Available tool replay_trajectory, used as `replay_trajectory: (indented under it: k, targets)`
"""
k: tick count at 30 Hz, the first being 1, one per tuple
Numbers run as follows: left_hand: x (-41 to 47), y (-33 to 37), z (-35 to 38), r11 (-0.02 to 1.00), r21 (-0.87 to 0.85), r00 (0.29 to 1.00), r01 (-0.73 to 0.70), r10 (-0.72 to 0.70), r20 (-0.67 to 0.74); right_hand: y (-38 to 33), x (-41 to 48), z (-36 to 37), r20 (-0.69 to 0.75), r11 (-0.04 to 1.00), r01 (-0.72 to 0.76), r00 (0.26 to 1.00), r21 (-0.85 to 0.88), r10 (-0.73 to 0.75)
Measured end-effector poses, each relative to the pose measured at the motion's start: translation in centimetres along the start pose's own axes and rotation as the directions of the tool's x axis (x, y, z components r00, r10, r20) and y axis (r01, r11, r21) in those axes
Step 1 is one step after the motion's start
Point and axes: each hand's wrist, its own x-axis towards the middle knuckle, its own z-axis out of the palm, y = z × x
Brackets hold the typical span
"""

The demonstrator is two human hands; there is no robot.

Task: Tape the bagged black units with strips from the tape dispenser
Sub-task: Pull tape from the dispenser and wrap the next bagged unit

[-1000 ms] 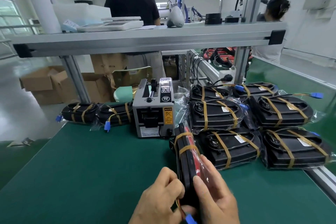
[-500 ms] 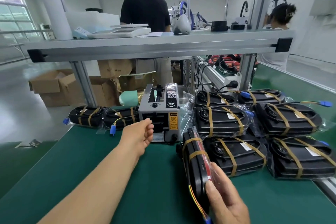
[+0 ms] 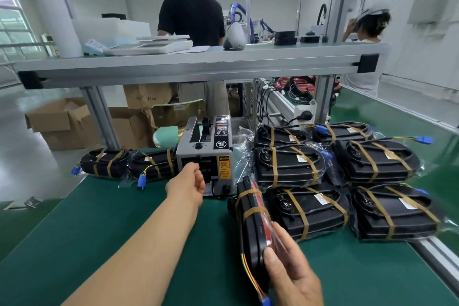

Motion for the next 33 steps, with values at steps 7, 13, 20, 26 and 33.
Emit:
replay_trajectory:
  k: [7,13,20,26,33]
  targets:
    - [-6.7,0.4,-3.9,0.97,0.205,0.904,-0.129,0.029,0.428,-0.8,0.1,-0.4,0.033,0.997,-0.063,0.998,0.049,0.061]
    - [-11.4,-1.1,-4.8,0.655,0.586,0.668,-0.477,-0.163,0.726,-1.1,-0.1,0.0,0.059,0.991,-0.104,0.993,0.083,0.099]
    - [-11.6,-1.3,-3.5,0.447,0.637,0.658,-0.628,-0.133,0.742,-1.0,-0.1,-0.3,0.079,0.995,-0.093,0.993,0.031,0.09]
    - [-11.3,-1.4,-2.5,0.354,0.646,0.648,-0.676,-0.132,0.751,-1.1,-0.1,-0.4,0.097,0.994,-0.105,0.99,0.035,0.101]
    - [-11.0,-1.5,-2.1,0.26,0.656,0.651,-0.709,-0.115,0.75,-1.1,0.0,-0.4,0.092,0.993,-0.11,0.99,0.037,0.106]
